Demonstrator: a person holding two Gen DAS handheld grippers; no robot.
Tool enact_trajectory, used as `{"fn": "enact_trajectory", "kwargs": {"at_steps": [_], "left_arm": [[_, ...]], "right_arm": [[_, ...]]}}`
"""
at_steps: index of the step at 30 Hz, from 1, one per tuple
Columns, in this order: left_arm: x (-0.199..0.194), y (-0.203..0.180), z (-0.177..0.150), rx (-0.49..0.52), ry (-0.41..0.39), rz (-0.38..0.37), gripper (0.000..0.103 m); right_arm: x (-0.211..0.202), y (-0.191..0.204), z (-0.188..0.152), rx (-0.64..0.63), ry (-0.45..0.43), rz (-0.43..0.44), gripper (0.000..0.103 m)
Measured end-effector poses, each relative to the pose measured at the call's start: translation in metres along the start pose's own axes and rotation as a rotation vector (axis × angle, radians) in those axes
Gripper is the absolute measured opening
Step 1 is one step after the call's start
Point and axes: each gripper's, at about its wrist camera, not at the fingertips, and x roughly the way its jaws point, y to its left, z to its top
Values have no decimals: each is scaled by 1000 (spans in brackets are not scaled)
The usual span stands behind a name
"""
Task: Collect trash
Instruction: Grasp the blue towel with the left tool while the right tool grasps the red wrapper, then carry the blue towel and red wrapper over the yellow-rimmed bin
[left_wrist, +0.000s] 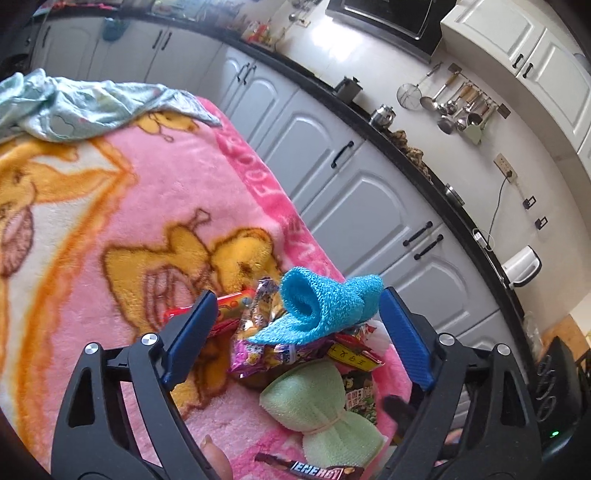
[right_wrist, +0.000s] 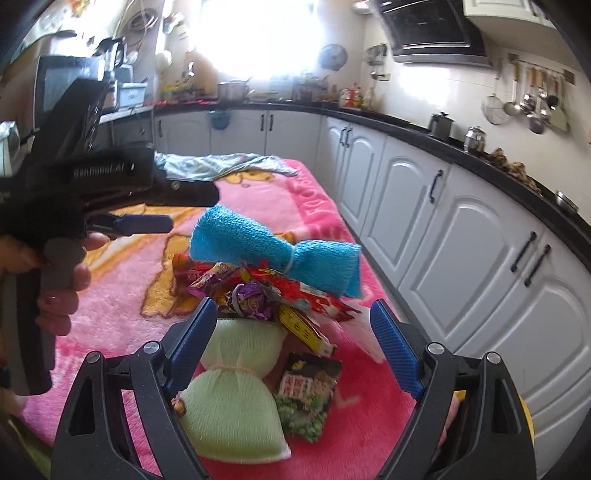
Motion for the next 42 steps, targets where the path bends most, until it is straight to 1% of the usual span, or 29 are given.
{"fn": "enact_trajectory", "kwargs": {"at_steps": [3, 5, 7, 9, 10, 12, 13, 14, 16, 17, 18, 21, 26, 33, 42], "left_arm": [[11, 0, 2, -15, 42, -25, 71], [18, 1, 3, -23, 62, -21, 70], [23, 1, 3, -24, 76, -18, 65], [26, 1, 3, -25, 84, -17, 55], [28, 0, 3, -20, 90, -16, 52], [29, 0, 3, -14, 93, -15, 36], [30, 0, 3, -10, 96, -15, 31], [30, 0, 3, -7, 98, -16, 24], [30, -1, 3, 1, 99, -19, 18], [30, -1, 3, 2, 98, -22, 13], [30, -1, 3, 4, 97, -25, 10], [28, -2, 3, 10, 94, -46, 6], [23, -9, 1, 23, 77, -72, 3], [4, -30, 5, 81, 18, -91, 2], [-14, -56, 5, 143, -16, -117, 2]], "right_arm": [[17, 2, 3, -31, 13, 2, 82], [27, 2, 5, -50, 19, 4, 79], [34, 3, 6, -66, 30, 3, 76], [42, 6, 7, -88, 33, 10, 73], [45, 6, 8, -97, 36, 7, 69], [51, 8, 8, -113, 48, 9, 59], [55, 9, 9, -121, 54, 13, 51], [58, 10, 9, -129, 62, 18, 39], [61, 11, 8, -142, 70, 25, 25], [61, 12, 8, -146, 65, 24, 19], [60, 12, 8, -150, 57, 24, 16], [54, 8, 10, -133, 30, 28, 10], [38, -1, 11, -83, -16, 44, 9], [8, -13, 15, -5, -71, 64, 8], [-26, -30, 15, 72, -102, 74, 8]]}}
